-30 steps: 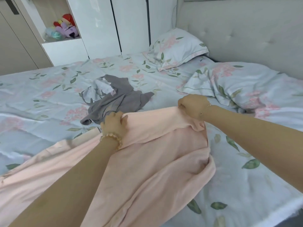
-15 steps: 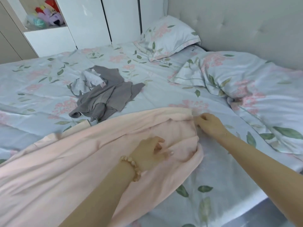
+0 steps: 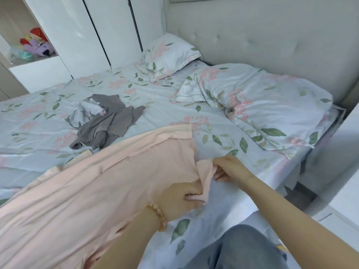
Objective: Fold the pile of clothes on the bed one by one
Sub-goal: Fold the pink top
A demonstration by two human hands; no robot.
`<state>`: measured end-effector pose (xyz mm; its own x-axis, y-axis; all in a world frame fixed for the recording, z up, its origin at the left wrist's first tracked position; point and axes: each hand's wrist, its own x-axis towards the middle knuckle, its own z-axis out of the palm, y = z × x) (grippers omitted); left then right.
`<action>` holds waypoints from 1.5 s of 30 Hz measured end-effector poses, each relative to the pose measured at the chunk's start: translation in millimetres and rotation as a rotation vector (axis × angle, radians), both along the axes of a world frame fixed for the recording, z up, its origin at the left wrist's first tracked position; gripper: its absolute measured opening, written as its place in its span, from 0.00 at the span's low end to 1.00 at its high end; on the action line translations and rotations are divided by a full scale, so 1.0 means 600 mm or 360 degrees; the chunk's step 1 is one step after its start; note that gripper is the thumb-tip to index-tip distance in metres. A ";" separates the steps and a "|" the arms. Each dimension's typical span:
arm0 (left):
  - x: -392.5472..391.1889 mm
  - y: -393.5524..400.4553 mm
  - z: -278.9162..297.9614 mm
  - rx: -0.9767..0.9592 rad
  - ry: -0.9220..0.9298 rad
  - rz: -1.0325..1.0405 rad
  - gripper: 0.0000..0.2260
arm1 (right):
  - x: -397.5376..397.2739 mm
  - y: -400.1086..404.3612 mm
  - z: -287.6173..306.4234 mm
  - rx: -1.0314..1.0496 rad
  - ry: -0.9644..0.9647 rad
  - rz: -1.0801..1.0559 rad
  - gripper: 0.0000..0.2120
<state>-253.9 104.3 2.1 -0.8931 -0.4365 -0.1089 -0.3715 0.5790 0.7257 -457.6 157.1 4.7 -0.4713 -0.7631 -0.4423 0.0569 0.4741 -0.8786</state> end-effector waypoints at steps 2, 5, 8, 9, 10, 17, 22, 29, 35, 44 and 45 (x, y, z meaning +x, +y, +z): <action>-0.009 0.008 0.005 -0.0029 -0.0188 -0.0158 0.12 | -0.015 0.035 -0.002 0.0044 0.0104 -0.0020 0.10; -0.026 0.001 0.023 0.0124 -0.0448 -0.0426 0.06 | -0.043 0.057 -0.006 0.0038 0.0213 -0.0119 0.12; -0.054 -0.039 0.048 0.0330 -0.0447 -0.0237 0.09 | -0.050 0.054 -0.010 0.0056 0.0400 -0.0027 0.21; -0.067 -0.058 0.057 0.0353 -0.0366 -0.0006 0.08 | -0.046 0.051 -0.012 0.0132 0.0570 0.0108 0.25; -0.081 -0.079 0.065 0.0305 -0.0271 0.0249 0.07 | -0.041 0.048 -0.013 0.0221 0.0736 0.0260 0.27; -0.213 -0.241 0.063 -0.0557 -0.0476 0.0725 0.21 | -0.035 0.033 -0.034 0.0105 0.0877 0.0688 0.22; -0.271 -0.296 0.011 -0.0525 -0.0993 0.0830 0.35 | -0.055 0.023 -0.040 -0.0077 0.0300 0.0607 0.10; -0.289 -0.363 0.016 -0.0650 -0.0561 0.0929 0.16 | -0.086 0.017 -0.056 -0.0071 0.0043 0.0579 0.22; -0.302 -0.443 0.077 -0.0331 0.0213 0.1263 0.10 | -0.156 -0.003 -0.033 -0.0109 0.0065 0.0223 0.18; -0.293 -0.372 -0.049 -0.0304 -0.0329 0.0712 0.25 | -0.192 -0.008 -0.064 0.0043 0.0813 -0.0080 0.14; -0.281 -0.354 -0.050 -0.0348 -0.0278 0.0653 0.24 | -0.191 -0.008 -0.064 0.0075 0.0865 -0.0068 0.14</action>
